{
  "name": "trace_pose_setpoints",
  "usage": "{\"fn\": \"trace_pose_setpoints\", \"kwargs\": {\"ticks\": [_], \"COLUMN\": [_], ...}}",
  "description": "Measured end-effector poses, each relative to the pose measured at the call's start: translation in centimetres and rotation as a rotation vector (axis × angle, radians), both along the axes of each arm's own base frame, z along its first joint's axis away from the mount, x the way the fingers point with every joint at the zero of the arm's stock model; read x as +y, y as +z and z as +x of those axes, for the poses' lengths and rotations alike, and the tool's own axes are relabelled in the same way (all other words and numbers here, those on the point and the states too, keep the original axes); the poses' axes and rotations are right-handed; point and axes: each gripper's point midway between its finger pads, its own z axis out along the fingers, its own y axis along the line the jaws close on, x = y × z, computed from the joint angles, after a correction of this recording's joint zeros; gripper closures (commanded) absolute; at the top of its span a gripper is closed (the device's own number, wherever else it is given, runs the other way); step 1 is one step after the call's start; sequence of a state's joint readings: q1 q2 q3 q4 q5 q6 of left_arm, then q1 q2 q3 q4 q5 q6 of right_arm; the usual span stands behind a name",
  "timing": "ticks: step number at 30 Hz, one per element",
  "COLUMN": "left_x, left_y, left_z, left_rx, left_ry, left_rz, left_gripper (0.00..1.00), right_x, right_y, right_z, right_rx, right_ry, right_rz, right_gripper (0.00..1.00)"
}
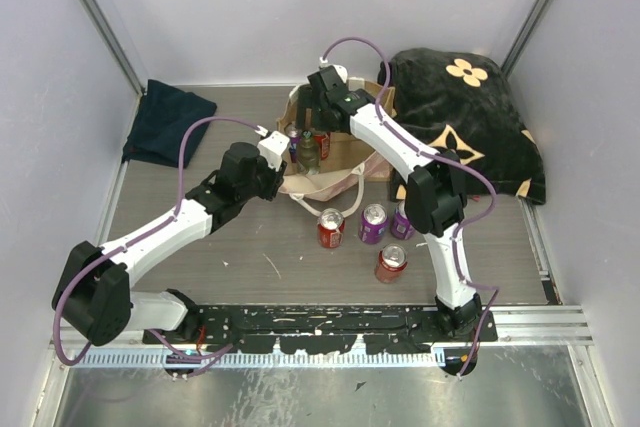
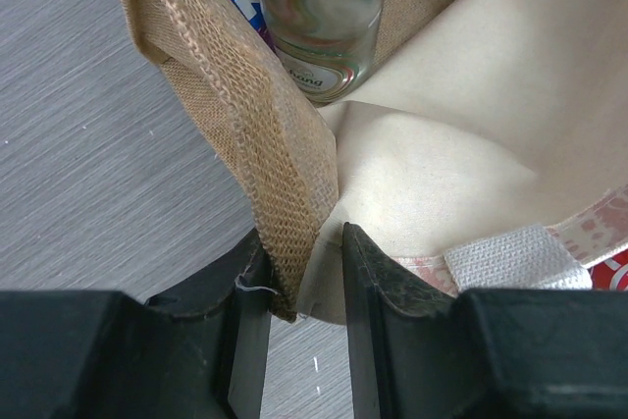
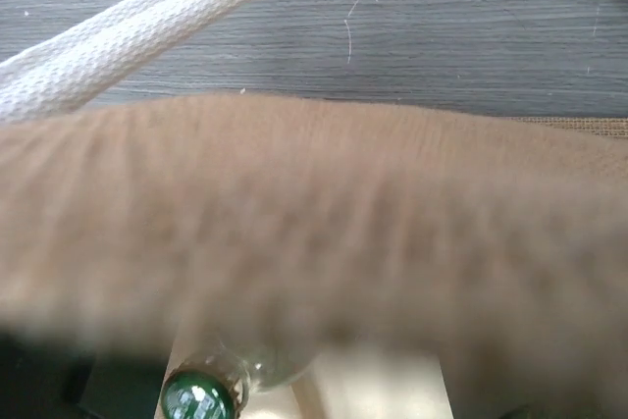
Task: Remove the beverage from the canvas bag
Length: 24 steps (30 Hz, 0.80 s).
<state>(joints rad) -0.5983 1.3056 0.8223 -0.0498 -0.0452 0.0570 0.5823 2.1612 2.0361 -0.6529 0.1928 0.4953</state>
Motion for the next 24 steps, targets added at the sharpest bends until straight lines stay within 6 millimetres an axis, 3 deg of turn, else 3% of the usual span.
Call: {"fn": "trace_pose_setpoints", "kwargs": {"ticks": [7,13,24], "left_x": [0.0,0.1,0.1], "left_y": [0.1,0.1,0.2], "left_z": [0.1,0.1,0.2], "left_rx": [-0.004,-0.008,-0.011], "left_ry": [0.001,0.006,0.007], "left_rz": [0.002,0.003,0.001], "left_gripper": [0.61,0.61,0.61], "right_x": [0.2,-0.2,-0.4], "right_y": [-1.0,-1.6,-3.0], "right_z": [0.2,0.6,1.5], "right_rx": [0.015,0.01,0.002], "right_ry": [0.001,-0.024,-0.053], "right_rz": [-0.006,-0.028,-0.052], "right_gripper": [0.04,0.21,0.18]}}
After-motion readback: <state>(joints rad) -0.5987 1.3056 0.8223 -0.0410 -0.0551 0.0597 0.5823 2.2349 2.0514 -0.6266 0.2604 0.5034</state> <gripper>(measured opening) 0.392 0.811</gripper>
